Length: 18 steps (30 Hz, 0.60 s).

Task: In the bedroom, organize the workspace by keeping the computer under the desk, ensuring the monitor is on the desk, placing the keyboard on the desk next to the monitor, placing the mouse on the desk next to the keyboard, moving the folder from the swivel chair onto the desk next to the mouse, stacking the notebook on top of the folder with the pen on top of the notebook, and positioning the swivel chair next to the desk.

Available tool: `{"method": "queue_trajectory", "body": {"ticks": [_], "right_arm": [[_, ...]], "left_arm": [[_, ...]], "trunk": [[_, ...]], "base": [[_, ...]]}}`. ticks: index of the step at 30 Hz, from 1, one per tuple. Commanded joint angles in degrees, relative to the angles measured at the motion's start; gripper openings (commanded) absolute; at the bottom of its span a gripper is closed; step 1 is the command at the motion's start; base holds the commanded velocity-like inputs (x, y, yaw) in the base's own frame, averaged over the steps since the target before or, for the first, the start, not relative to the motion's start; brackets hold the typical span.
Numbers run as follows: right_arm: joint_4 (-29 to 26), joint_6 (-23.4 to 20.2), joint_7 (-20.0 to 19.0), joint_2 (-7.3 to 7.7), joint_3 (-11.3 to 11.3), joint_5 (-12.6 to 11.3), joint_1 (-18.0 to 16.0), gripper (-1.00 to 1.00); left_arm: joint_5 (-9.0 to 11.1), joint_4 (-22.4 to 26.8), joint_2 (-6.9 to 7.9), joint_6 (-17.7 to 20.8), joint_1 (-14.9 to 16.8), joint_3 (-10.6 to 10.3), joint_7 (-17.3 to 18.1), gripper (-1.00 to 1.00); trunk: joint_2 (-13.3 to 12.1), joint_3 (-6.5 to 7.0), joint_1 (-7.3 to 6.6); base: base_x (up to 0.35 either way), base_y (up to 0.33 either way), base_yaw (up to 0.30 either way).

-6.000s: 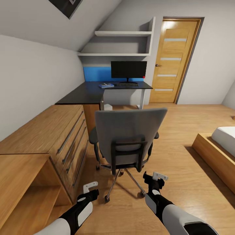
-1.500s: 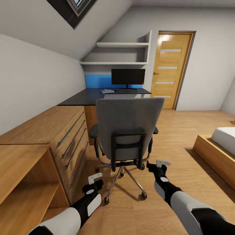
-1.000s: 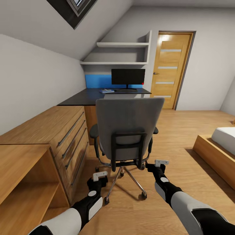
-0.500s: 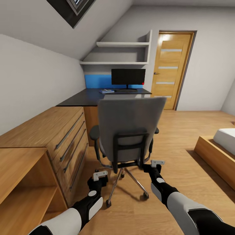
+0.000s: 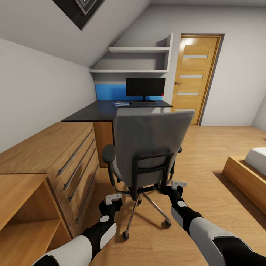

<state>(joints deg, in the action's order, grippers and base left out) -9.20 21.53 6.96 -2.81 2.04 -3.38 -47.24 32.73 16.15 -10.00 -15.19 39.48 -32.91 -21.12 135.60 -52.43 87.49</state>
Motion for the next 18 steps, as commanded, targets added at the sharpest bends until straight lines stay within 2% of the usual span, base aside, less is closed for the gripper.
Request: {"method": "queue_trajectory", "body": {"ticks": [1,7,13,18], "right_arm": [[0.06,0.19,0.16,0.00,0.24,-0.33,-0.04,1.00],[0.06,0.25,0.16,0.00,0.24,-0.17,-0.02,1.00],[0.13,3.36,0.24,0.55,0.24,-0.21,0.03,1.00],[0.14,3.89,0.24,0.77,0.24,-0.22,0.04,1.00]], "left_arm": [[0.46,-0.07,0.00,-0.26,0.05,-0.49,-0.33,1.00],[0.48,-0.07,0.00,-0.27,0.07,-0.49,-0.33,1.00],[0.81,-0.14,0.36,-0.42,0.05,0.18,-0.51,1.00],[0.84,-0.15,0.73,-0.48,0.07,0.21,-0.59,1.00]], "trunk": [[0.02,-0.06,0.01],[0.02,-0.06,0.01],[0.02,-0.06,0.01],[0.02,-0.06,0.01]], "base": [[0.189,0.000,0.000],[0.064,0.000,0.000],[0.004,0.000,0.000],[0.000,0.000,0.000]]}}
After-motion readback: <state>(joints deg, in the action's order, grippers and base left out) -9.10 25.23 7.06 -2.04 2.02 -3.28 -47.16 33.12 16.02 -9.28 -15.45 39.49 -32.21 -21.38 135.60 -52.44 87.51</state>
